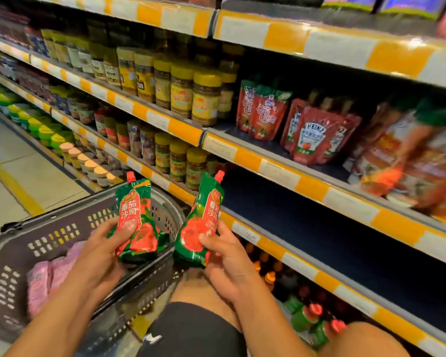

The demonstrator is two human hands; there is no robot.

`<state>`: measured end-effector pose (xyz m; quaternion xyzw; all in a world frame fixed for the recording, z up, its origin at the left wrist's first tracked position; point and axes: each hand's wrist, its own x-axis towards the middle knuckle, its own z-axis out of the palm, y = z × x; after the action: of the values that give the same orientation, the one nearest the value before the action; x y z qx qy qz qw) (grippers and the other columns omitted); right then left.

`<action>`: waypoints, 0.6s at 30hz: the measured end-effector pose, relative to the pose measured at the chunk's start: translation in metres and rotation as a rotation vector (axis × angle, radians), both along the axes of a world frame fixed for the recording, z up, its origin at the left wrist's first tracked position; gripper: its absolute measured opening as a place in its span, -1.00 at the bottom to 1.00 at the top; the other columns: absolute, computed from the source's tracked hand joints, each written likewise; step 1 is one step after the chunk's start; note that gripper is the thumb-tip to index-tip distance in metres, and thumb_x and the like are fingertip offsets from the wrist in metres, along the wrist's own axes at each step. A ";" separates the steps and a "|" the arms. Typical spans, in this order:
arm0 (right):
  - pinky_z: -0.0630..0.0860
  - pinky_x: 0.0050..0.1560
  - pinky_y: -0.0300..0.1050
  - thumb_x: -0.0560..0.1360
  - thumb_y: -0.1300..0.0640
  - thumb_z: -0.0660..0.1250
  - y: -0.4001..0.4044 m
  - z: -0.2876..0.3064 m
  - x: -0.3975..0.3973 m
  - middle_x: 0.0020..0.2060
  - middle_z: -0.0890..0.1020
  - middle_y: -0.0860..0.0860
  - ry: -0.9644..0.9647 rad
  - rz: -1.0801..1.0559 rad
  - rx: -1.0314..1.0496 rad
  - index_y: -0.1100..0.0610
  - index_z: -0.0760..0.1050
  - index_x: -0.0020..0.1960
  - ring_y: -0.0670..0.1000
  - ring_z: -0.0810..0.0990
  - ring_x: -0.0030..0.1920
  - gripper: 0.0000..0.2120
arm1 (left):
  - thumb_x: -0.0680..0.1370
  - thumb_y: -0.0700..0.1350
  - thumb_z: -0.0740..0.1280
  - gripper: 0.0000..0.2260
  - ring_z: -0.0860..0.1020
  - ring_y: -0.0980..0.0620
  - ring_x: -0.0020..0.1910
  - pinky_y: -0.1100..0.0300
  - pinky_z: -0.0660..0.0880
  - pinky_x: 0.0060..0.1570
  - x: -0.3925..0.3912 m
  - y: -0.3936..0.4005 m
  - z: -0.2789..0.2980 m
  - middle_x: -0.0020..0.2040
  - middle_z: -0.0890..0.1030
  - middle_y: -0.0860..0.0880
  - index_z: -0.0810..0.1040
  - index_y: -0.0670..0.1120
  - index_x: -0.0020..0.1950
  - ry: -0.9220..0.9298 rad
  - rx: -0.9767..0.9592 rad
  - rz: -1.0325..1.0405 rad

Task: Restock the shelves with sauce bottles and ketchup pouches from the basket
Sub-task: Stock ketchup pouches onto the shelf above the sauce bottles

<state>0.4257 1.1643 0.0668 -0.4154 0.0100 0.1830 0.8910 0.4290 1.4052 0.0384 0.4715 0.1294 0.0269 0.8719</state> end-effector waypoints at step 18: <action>0.68 -0.01 0.10 0.49 0.07 0.45 -0.216 0.020 -0.137 0.13 0.68 0.32 -0.005 -0.533 -0.234 0.06 0.67 0.19 0.34 0.69 0.10 -0.72 | 0.38 -0.13 0.54 -0.60 0.72 -0.23 -0.03 -0.04 0.68 -0.01 -0.030 -0.199 0.077 0.08 0.71 -0.30 0.64 -0.17 0.19 -0.156 0.195 -0.515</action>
<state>0.2890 0.9483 0.0870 -0.4986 0.1376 -0.0609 0.8536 0.3988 1.2061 0.1156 0.5668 -0.0655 -0.1470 0.8080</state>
